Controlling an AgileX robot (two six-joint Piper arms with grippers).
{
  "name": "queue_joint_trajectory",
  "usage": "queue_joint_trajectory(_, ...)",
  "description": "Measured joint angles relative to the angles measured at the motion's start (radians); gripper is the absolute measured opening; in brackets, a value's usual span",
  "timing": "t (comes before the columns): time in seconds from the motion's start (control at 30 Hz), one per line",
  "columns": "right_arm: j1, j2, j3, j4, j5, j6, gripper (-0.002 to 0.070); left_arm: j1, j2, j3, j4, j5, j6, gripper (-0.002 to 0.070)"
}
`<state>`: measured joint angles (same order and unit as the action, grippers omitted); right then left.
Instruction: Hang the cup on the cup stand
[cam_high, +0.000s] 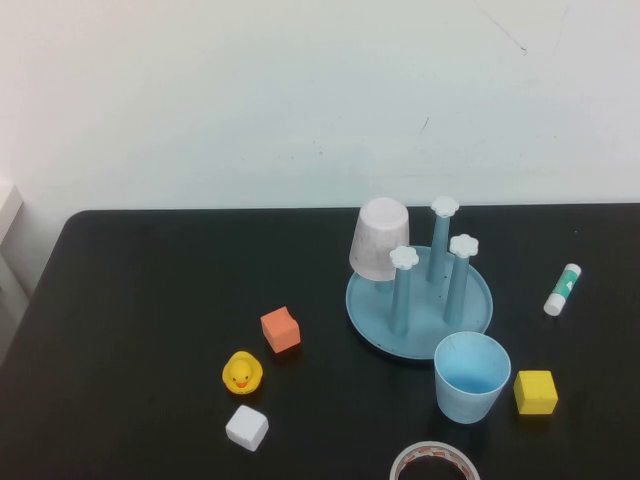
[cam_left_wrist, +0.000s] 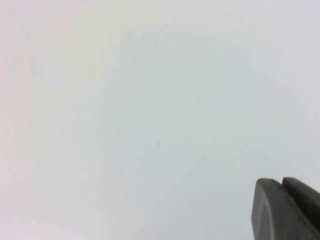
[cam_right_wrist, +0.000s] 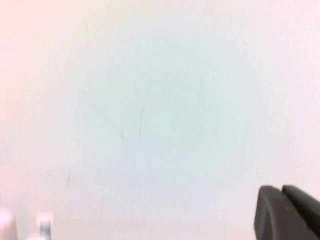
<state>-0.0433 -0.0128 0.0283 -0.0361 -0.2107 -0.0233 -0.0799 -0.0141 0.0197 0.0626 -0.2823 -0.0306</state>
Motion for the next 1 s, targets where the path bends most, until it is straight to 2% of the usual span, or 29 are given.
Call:
queue_joint_trajectory(0.13, 0.0, 0.0, 0.0, 0.0, -0.095, 0.007, -0.0001, 0.0, 0.0, 0.0, 0.004, -0.13, 0.0, -0.0001)
queue_joint_trajectory(0.5, 0.0, 0.0, 0.0, 0.003, -0.221, 0.01, -0.0001, 0.0, 0.0, 0.0, 0.008, -0.295, 0.0, -0.0001)
queue_joint_trajectory(0.6, 0.0, 0.0, -0.036, 0.006, -0.155, 0.01, -0.0001, 0.0, 0.0, 0.0, 0.025, -0.363, -0.002, -0.0001)
queue_joint_trajectory(0.7, 0.0, 0.0, -0.137, 0.004, 0.028, -0.023, -0.0001, 0.0, 0.0, 0.0, 0.025, -0.434, -0.004, -0.0001)
queue_joint_trajectory(0.77, 0.0, 0.006, -0.225, 0.002, 0.15, -0.064, -0.0001, 0.0, 0.0, -0.008, 0.009, -0.409, -0.005, -0.0001)
queue_joint_trajectory(0.87, 0.0, 0.064, -0.361, 0.0, 0.298, -0.099, -0.0001, 0.0, 0.0, -0.089, 0.0, -0.247, -0.007, -0.0001)
queue_joint_trajectory(1.0, 0.0, 0.201, -0.505, 0.0, 0.482, -0.108, -0.0001, 0.0, 0.004, -0.277, -0.008, 0.095, -0.007, -0.0001)
